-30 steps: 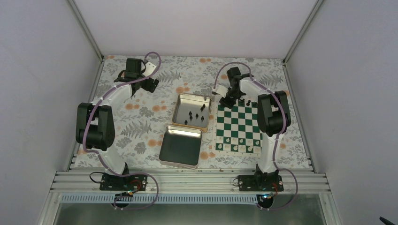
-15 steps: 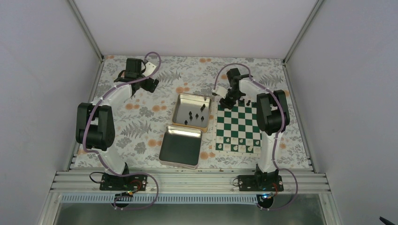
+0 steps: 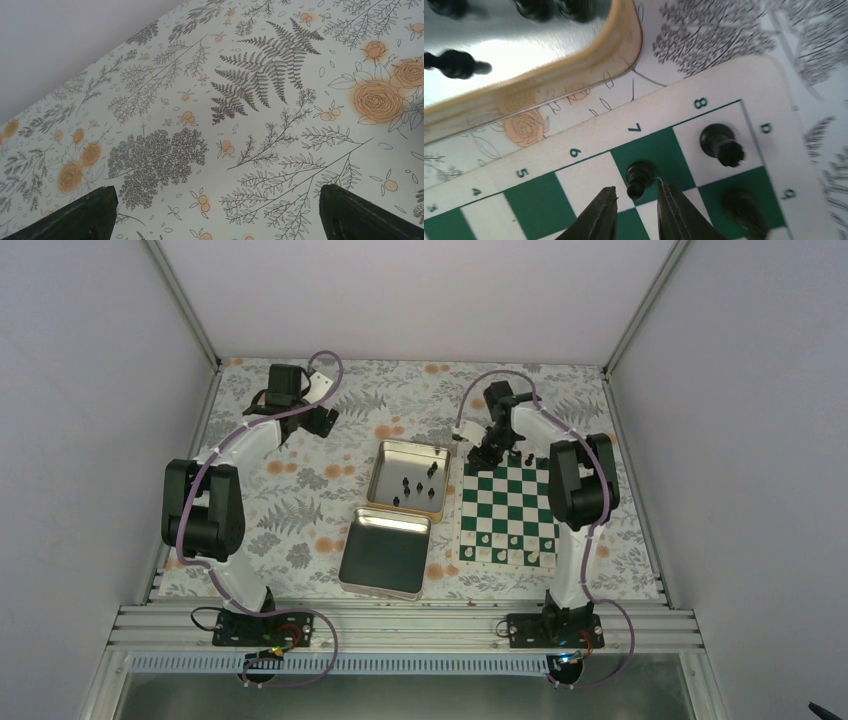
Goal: Set up the chess pieces on the board
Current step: Place the chess piece on the chessboard, then pick up the chess piece from the storage box.
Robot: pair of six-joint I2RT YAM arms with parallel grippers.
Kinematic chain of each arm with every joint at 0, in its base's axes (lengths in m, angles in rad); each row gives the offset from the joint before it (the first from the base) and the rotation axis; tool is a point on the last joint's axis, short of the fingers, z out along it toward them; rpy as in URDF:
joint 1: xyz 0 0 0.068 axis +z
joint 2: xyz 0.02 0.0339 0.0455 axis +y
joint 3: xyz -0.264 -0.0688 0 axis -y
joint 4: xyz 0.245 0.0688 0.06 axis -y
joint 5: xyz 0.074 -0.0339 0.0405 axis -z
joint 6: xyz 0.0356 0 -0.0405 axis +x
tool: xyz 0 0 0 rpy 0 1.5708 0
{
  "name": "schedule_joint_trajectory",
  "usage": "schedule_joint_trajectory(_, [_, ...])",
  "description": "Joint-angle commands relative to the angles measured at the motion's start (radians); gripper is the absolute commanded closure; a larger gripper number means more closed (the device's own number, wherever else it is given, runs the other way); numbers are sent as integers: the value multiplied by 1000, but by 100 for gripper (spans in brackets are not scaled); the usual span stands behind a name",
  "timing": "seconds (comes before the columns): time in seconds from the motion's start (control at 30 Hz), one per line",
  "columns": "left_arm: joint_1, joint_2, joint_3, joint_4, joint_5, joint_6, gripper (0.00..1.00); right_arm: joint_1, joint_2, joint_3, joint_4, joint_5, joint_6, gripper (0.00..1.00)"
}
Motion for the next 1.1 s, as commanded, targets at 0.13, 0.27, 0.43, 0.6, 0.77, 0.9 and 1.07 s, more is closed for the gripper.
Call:
schedule_joint_trajectory(0.13, [1,-4,13,8,-2,-2,0,27,-133,153,-124,4,2,75])
schedule_joint_trajectory(0.27, [1,-6,10,11,-1,-1,0,100,-137,257,-176,-7,0,74])
schedule_joint_trajectory(0.43, [0,-13,9,15,-1,-2,0,232,-85,314,-150,35,-4,72])
schedule_joint_trajectory(0.6, [1,-18,7,16,0,-4,0,306,6,348,-112,41,-13,73])
schedule_joint_trajectory(0.77, [1,-11,9,15,-2,-6,0,359,84,347,-78,52,-20,73])
schedule_joint_trajectory(0.9, [0,-12,7,15,-4,-7,0,374,130,344,-49,63,-15,73])
schedule_joint_trajectory(1.07, [0,-11,4,18,-3,-7,0,377,166,349,-47,47,-14,74])
